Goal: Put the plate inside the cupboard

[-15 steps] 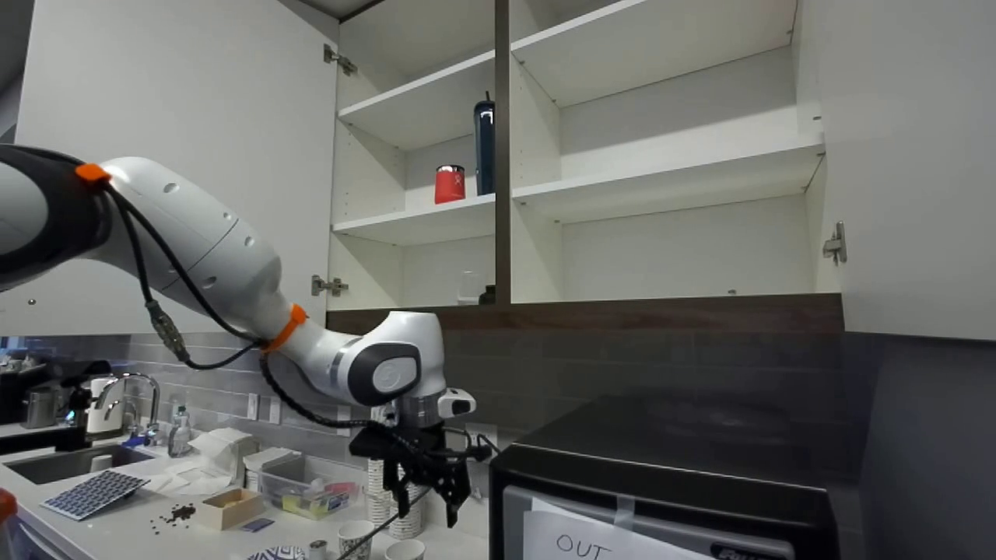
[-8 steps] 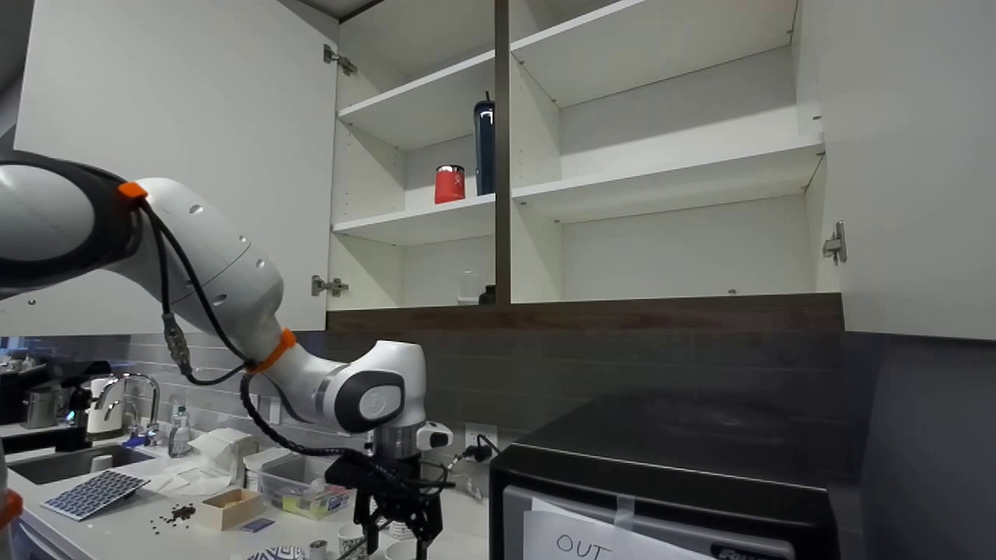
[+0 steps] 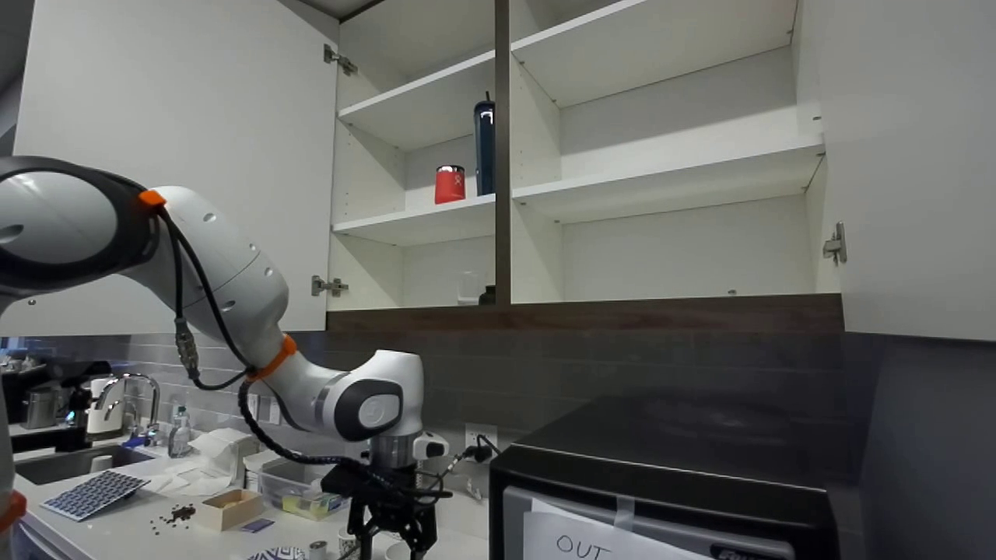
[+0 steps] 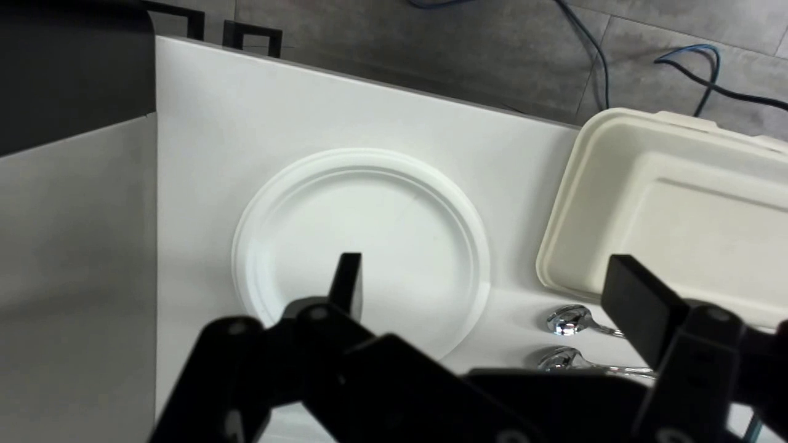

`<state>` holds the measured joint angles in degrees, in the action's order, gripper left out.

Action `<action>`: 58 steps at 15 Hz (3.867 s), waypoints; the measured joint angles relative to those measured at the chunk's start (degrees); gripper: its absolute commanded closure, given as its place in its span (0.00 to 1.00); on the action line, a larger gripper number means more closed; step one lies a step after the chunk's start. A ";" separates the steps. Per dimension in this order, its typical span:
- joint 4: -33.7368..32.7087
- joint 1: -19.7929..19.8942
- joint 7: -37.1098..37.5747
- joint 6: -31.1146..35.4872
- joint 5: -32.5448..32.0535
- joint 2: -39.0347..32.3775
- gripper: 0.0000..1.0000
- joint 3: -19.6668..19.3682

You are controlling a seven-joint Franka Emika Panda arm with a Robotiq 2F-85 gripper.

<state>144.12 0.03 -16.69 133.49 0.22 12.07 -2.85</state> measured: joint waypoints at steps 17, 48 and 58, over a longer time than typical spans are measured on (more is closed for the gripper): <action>-1.01 0.87 -0.27 7.35 10.65 -14.18 0.00 -0.52; -6.67 16.69 -20.94 18.12 64.60 -33.74 0.51 5.85; -8.05 16.92 -25.26 18.12 69.05 -35.69 0.98 6.26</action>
<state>136.07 16.96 -41.94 151.61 69.27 -23.62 3.40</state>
